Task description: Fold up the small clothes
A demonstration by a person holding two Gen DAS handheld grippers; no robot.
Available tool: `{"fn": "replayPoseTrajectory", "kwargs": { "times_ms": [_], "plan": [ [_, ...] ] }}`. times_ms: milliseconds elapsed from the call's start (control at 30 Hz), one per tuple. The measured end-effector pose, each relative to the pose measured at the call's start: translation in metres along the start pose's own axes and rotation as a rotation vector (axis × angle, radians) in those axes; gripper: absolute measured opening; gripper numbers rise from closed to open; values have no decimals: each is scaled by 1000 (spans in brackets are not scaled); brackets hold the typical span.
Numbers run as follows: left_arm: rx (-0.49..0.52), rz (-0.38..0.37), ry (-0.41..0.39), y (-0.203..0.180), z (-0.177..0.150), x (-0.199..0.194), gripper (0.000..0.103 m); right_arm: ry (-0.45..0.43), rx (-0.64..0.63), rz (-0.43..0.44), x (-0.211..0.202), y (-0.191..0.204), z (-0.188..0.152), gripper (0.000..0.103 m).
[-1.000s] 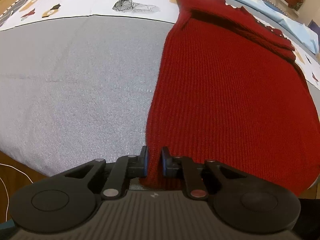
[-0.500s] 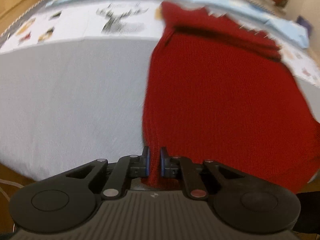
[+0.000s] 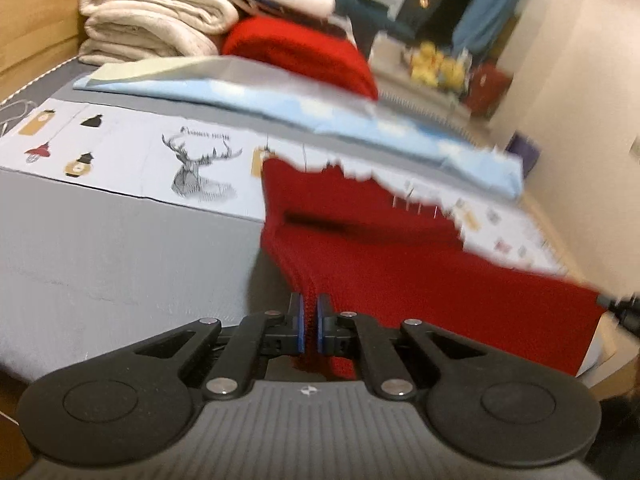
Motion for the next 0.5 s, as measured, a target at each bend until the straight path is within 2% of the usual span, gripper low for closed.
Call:
{"fn": "replayPoseTrajectory", "kwargs": {
  "times_ms": [133,233,333,500],
  "plan": [
    [-70,-24,6,8,17,-34,5,-27,34,40,-46,-2,18,7],
    [-85,-17,38,16,24,-18,5,-29,47,24,-66,-5,23,7],
    [-64,16,86,26,29,26,5,-8,43,-20,-46,-15,27,7],
    [1,86,167,36,47,134,5,86,78,-121,44,-36,35,6]
  ]
}}
Point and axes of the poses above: each gripper's, at about its wrist camera, not at the fingertips, and x roughly the way its jaws point, y to its left, z to its top, the point moved 1 cm from there along x, roughly the way its jaws point, and after that the axes turned 10 degrees about -y, right-handed, at the moved point
